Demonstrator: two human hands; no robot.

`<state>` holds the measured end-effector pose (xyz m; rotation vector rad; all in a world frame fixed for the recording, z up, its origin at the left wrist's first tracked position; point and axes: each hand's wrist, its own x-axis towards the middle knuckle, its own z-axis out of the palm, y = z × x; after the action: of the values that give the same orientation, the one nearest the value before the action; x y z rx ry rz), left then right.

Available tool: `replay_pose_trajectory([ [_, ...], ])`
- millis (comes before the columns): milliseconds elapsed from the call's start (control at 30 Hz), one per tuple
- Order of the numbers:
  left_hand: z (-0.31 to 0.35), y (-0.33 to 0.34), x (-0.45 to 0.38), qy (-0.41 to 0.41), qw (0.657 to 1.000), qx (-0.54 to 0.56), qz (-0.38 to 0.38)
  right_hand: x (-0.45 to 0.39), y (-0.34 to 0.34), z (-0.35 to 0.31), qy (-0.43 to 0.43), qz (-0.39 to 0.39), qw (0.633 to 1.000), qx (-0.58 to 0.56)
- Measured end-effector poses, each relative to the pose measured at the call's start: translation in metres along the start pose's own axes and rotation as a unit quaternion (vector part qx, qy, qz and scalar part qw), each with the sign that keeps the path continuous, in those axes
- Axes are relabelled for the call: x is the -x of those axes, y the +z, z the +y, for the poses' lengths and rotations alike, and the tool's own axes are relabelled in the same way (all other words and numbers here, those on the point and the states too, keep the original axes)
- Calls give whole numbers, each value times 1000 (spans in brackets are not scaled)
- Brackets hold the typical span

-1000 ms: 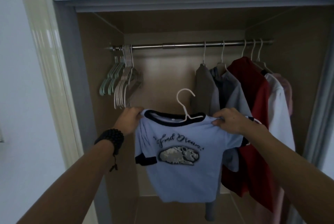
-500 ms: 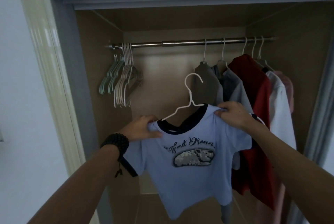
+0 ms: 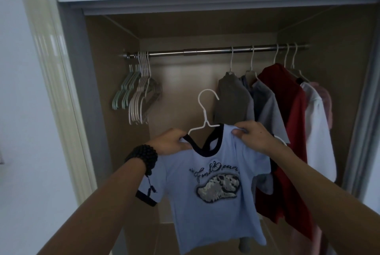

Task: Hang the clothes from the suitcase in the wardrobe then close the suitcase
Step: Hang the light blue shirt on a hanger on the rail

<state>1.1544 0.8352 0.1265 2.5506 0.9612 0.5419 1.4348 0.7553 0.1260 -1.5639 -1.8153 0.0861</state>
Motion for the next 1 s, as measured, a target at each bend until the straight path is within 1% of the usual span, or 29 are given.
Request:
replay_pose_trajectory([
  [33,4,-1,1,-1,1000,17,3,-1,0,-1,-8,2,1000,0],
  [133,9,-2,7,-22,992,127,6,-3,-6,3,-29,16,999,17],
  [167,9,-3,9,-28,990,137,19,-2,-9,5,-32,18,999,25],
  [267,3,-4,12,-33,992,89,77,-2,-18,20,-59,52,995,67],
  [333,-9,-9,14,-41,993,50,104,-1,-29,31,-38,91,992,79],
  [400,-18,-14,16,-52,991,35,115,2,-40,39,-12,118,988,99],
  [467,-18,-16,17,-60,992,27,110,4,-44,43,-21,127,983,131],
  [500,-17,-15,16,-57,992,26,108,4,-43,41,-26,122,982,144],
  [567,-13,-11,14,-46,991,34,124,5,-41,35,4,105,980,169],
  [633,-12,-8,13,-38,986,44,155,5,-39,27,25,97,985,138],
  [700,-11,-6,13,-35,984,39,170,6,-38,23,13,83,993,79],
  [767,-12,-7,14,-34,985,28,168,8,-35,18,19,23,998,47],
  [833,-12,-9,14,-31,985,26,170,11,-28,16,31,-75,996,34],
  [867,-11,-10,14,-31,984,26,172,11,-23,14,32,-111,993,35],
  [933,-8,-11,14,-28,983,30,177,11,-13,10,1,-136,990,48],
  [1000,-2,-12,14,-27,983,31,182,7,-1,4,-41,-134,988,69],
])
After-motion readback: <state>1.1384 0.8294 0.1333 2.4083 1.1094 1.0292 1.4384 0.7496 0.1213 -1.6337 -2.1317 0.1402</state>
